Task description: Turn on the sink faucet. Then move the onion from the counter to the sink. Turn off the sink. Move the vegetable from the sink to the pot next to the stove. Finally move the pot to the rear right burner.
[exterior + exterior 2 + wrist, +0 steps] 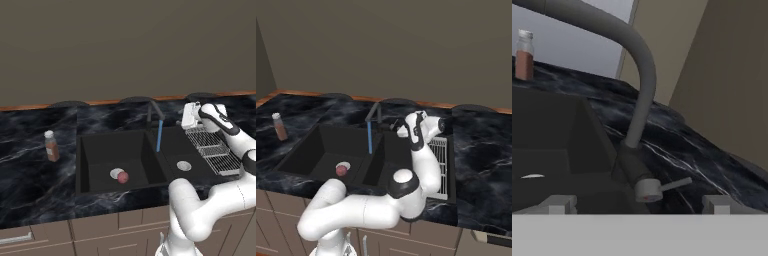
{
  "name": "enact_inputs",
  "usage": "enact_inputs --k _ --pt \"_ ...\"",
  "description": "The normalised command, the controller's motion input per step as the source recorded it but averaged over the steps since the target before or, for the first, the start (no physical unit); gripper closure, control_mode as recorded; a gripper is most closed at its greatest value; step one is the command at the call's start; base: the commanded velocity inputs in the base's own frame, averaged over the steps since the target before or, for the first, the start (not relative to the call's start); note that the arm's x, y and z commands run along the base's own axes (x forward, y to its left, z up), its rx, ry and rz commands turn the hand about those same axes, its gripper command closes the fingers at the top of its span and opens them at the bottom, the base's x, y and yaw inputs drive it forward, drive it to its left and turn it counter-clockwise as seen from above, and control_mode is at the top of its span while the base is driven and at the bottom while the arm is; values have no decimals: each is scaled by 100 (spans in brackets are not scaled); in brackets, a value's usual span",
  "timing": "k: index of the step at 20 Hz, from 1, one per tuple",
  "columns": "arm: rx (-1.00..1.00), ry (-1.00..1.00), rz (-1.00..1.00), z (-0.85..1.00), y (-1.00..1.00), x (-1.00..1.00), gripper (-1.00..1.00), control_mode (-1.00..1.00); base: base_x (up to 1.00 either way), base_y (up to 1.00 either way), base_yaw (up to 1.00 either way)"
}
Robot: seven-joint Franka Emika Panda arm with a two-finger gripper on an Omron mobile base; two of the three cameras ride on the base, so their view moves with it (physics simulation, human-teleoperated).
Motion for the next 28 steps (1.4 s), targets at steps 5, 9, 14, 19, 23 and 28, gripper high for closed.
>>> enact_inputs --k 5,9,14,19,23,28 --pt "5 5 0 -6 0 11 -100 -100 0 0 0" --pt "4 4 0 -19 0 8 -100 -100 0 0 0" --pt "1 5 0 -20 2 11 -100 -100 0 0 0" --pt "1 2 0 -3 1 8 -100 -100 0 0 0" --pt "1 2 0 0 0 6 -100 -100 0 0 0" --pt "0 0 2 0 0 0 -100 -100 0 0 0"
